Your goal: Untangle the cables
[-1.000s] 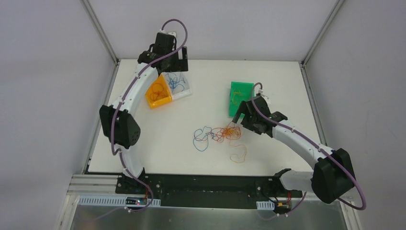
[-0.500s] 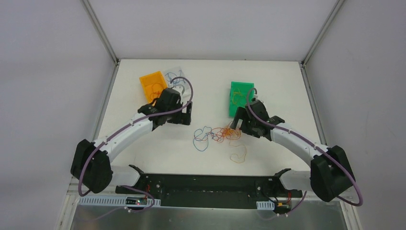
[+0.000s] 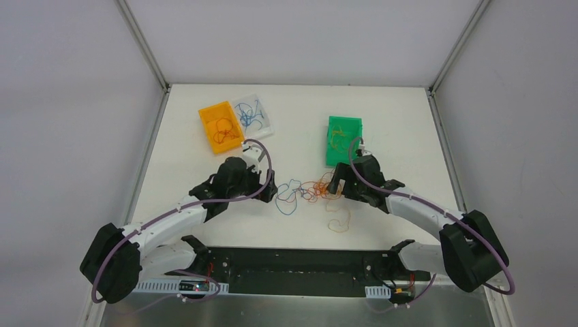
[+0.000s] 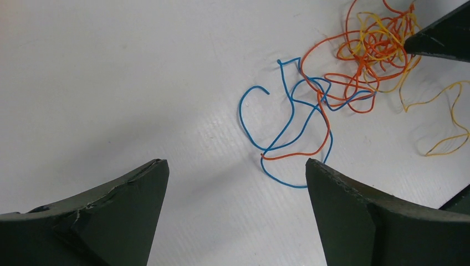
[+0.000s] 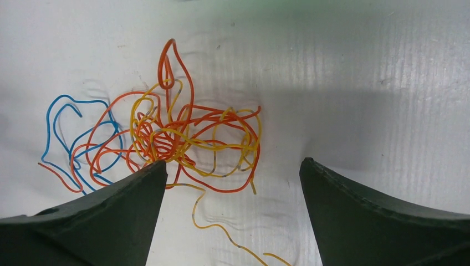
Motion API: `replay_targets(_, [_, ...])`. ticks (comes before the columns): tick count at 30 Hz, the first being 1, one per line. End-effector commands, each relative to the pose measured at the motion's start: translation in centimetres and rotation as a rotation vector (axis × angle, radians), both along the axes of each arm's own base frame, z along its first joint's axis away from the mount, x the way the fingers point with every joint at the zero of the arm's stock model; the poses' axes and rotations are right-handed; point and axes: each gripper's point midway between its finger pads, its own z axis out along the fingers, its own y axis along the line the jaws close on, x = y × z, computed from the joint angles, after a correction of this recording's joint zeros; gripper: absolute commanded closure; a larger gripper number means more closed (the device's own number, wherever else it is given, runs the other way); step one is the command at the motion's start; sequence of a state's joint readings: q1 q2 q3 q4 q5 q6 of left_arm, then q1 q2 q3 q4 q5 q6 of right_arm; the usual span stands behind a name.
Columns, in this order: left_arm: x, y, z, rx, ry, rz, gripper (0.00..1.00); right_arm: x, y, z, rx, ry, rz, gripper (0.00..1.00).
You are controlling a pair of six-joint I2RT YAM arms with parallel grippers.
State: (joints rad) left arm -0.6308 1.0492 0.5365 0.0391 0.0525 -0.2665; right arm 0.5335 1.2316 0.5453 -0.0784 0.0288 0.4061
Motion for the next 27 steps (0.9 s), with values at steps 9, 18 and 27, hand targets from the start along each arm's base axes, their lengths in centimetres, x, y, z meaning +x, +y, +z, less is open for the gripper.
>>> replay_targets(9, [0.6, -4.0, -0.1, -0.045, -0.172, -0.171, 0.05, 1.3, 0.5, 0.9, 0.042, -0.119, -0.008, 0.1])
replay_targets(18, [-0.1, -5.2, -0.2, -0.047, -0.235, -0.247, 0.07, 1.2, -0.6, 2.5, 0.081, -0.219, -0.067, 0.12])
replay_targets(27, [-0.7, -7.6, 0.3, -0.078, -0.181, -0.356, 0.07, 0.8, -0.2, 2.6, 0.119, -0.235, -0.064, 0.26])
